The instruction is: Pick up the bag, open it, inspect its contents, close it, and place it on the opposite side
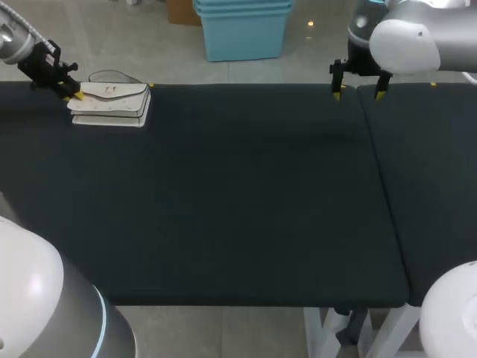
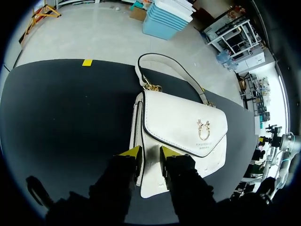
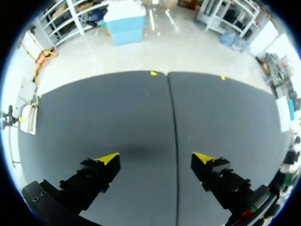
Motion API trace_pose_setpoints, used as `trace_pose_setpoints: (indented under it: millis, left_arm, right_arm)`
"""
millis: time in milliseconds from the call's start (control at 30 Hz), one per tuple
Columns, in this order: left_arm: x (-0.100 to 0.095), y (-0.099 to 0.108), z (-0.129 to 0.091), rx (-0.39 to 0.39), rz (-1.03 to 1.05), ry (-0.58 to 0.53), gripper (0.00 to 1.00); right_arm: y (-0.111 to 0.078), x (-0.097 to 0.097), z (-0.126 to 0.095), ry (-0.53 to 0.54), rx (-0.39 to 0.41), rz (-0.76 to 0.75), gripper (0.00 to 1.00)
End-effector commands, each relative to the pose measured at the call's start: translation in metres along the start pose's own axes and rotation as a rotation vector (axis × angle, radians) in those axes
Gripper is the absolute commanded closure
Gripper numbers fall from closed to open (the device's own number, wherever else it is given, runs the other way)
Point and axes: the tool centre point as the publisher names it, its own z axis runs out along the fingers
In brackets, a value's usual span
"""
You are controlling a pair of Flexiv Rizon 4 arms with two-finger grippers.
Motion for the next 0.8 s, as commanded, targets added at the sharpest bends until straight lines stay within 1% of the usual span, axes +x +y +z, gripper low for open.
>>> trace_pose_setpoints:
  millis: [33, 167, 233, 333, 467, 533, 567, 600, 700, 800]
  left_arm:
    - [0.000, 0.002, -0.014, -0.281, 0.001, 0.007, 0.00]
    - [0.005, 0.016, -0.031, -0.264, -0.024, -0.019, 0.00]
    - [0.011, 0.025, -0.039, -0.263, -0.028, -0.032, 0.00]
    - [0.019, 0.034, -0.051, -0.257, -0.034, -0.059, 0.00]
    - [0.036, 0.047, -0.058, -0.276, -0.020, -0.118, 0.00]
    - [0.047, 0.054, -0.062, -0.269, -0.020, -0.163, 0.00]
    - [0.050, 0.056, -0.063, -0.271, -0.016, -0.168, 0.00]
    - [0.056, 0.061, -0.064, -0.264, -0.017, -0.196, 0.00]
    - [0.068, 0.071, -0.068, -0.245, -0.014, -0.220, 0.00]
    - [0.073, 0.077, -0.073, -0.222, -0.018, -0.233, 0.00]
  right_arm:
    - [0.002, 0.001, -0.001, -0.003, 0.019, -0.001, 0.00]
    - [0.002, 0.001, -0.001, -0.003, 0.019, -0.001, 0.00]
    - [0.002, 0.001, -0.001, -0.003, 0.019, -0.001, 0.00]
    - [0.002, 0.001, -0.001, -0.003, 0.019, -0.001, 0.00]
    - [0.002, 0.001, -0.001, -0.003, 0.019, -0.001, 0.00]
    - [0.002, 0.001, -0.001, -0.003, 0.019, -0.001, 0.00]
    - [0.002, 0.001, -0.001, -0.003, 0.019, -0.001, 0.00]
    - [0.002, 0.001, -0.001, -0.003, 0.019, -0.001, 0.00]
    - [0.002, 0.001, -0.001, -0.003, 0.019, -0.001, 0.00]
    - [0.002, 0.001, -0.001, -0.003, 0.019, -0.001, 0.00]
